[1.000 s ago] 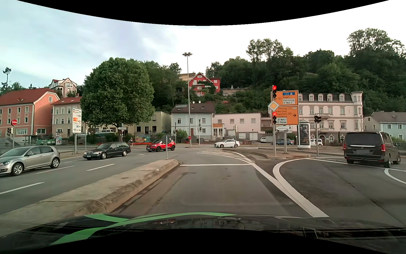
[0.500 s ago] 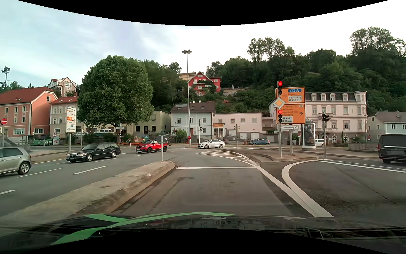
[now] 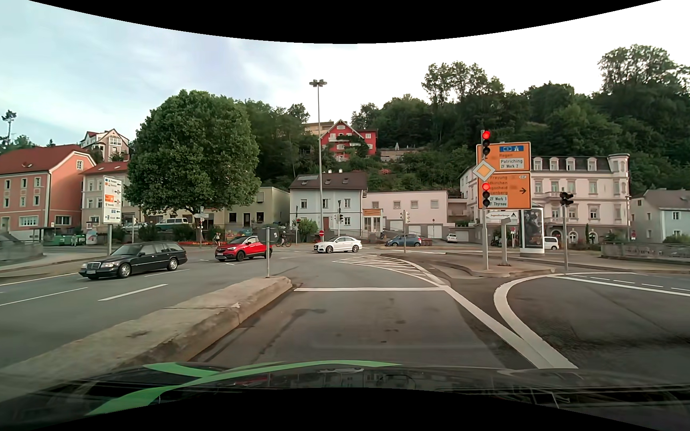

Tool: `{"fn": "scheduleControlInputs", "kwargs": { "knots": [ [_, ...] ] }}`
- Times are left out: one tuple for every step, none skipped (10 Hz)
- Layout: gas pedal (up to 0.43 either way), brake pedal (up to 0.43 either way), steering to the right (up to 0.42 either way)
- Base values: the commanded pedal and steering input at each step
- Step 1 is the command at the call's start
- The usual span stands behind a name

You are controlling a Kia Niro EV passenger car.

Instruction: Follow the waypoints while adhering to traffic rules and regulations

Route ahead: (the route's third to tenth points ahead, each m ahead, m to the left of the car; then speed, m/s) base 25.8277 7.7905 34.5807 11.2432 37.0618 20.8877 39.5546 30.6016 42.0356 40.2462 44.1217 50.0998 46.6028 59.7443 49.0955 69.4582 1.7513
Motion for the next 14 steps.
{"fn": "scheduleControlInputs", "kwargs": {
  "knots": [
    [0.0,0.152,-0.008],
    [0.0,0.146,-0.007],
    [0.0,0.14,-0.007],
    [0.0,0.14,-0.008],
    [0.0,0.14,-0.007],
    [0.0,0.14,-0.007],
    [0.0,0.14,-0.006],
    [0.0,0.134,-0.005],
    [0.0,0.128,-0.005],
    [0.0,0.122,-0.004],
    [0.0,0.11,-0.003],
    [0.0,0.098,-0.001],
    [0.0,0.098,-0.001],
    [0.0,0.098,-0.001]
  ]
}}
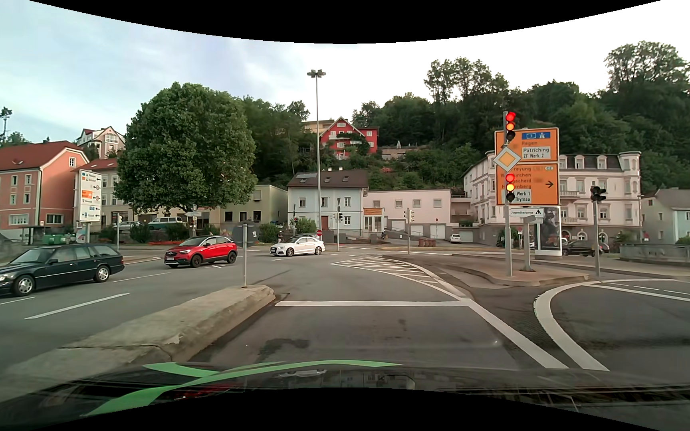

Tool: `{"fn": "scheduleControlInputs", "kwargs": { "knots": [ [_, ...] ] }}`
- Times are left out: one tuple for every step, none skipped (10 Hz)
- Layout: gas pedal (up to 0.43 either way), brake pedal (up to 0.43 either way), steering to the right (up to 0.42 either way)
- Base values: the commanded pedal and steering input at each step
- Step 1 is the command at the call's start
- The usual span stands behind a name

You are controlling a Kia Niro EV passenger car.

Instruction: Follow the waypoints while adhering to traffic rules and regulations

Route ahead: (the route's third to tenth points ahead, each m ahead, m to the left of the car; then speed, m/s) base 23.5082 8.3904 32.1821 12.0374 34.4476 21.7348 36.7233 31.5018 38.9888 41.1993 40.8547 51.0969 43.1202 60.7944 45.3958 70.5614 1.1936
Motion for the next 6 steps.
{"fn": "scheduleControlInputs", "kwargs": {
  "knots": [
    [0.0,0.091,-0.001],
    [0.0,0.091,-0.001],
    [0.0,0.091,0.0],
    [0.0,0.091,0.0],
    [0.0,0.085,-0.001],
    [0.0,0.079,-0.001]
  ]
}}
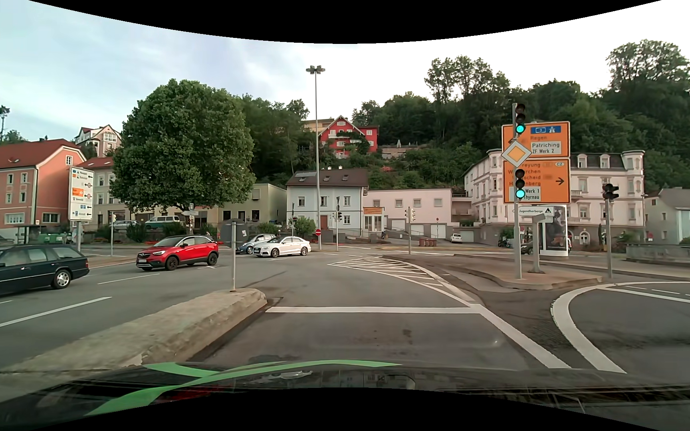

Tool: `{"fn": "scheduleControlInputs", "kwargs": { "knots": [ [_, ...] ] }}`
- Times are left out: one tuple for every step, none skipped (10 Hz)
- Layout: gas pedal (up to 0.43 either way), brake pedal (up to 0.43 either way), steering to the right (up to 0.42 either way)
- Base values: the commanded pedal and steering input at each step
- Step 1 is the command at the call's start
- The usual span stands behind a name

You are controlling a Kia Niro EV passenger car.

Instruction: Follow the waypoints while adhering to traffic rules and regulations

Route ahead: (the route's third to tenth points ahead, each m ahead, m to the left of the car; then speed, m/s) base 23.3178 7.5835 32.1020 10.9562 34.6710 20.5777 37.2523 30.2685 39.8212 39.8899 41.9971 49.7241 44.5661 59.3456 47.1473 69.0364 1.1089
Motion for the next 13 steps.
{"fn": "scheduleControlInputs", "kwargs": {
  "knots": [
    [0.0,0.067,-0.001],
    [0.0,0.061,0.0],
    [0.0,0.049,-0.001],
    [0.0,0.043,-0.001],
    [0.0,0.037,-0.002],
    [0.0,0.012,-0.003],
    [0.0,0.0,-0.004],
    [0.0,0.0,-0.004],
    [0.0,0.0,-0.007],
    [0.0,0.0,-0.008],
    [0.0,0.0,-0.008],
    [0.0,0.0,-0.008],
    [0.0,0.0,-0.008]
  ]
}}
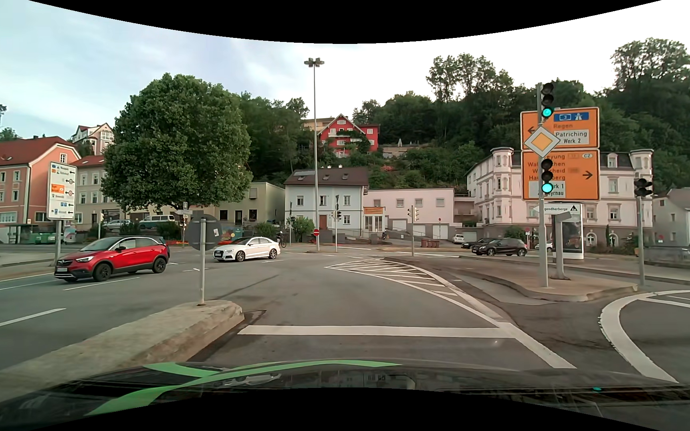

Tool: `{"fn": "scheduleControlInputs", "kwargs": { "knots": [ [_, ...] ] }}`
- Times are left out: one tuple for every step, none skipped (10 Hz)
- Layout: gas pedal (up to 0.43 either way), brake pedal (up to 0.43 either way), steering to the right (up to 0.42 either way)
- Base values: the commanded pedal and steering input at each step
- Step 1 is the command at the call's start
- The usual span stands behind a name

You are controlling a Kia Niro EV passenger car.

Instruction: Follow the waypoints while adhering to traffic rules and regulations

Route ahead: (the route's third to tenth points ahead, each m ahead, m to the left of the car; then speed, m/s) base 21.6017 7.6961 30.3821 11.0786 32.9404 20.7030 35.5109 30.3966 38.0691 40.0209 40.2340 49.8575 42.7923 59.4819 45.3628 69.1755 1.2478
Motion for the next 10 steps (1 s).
{"fn": "scheduleControlInputs", "kwargs": {
  "knots": [
    [0.0,0.0,-0.008],
    [0.0,0.0,-0.008],
    [0.098,0.0,-0.008],
    [0.138,0.0,-0.008],
    [0.26,0.0,-0.008],
    [0.299,0.0,-0.009],
    [0.299,0.0,-0.013],
    [0.299,0.0,-0.021],
    [0.299,0.0,-0.028],
    [0.311,0.0,-0.035]
  ]
}}
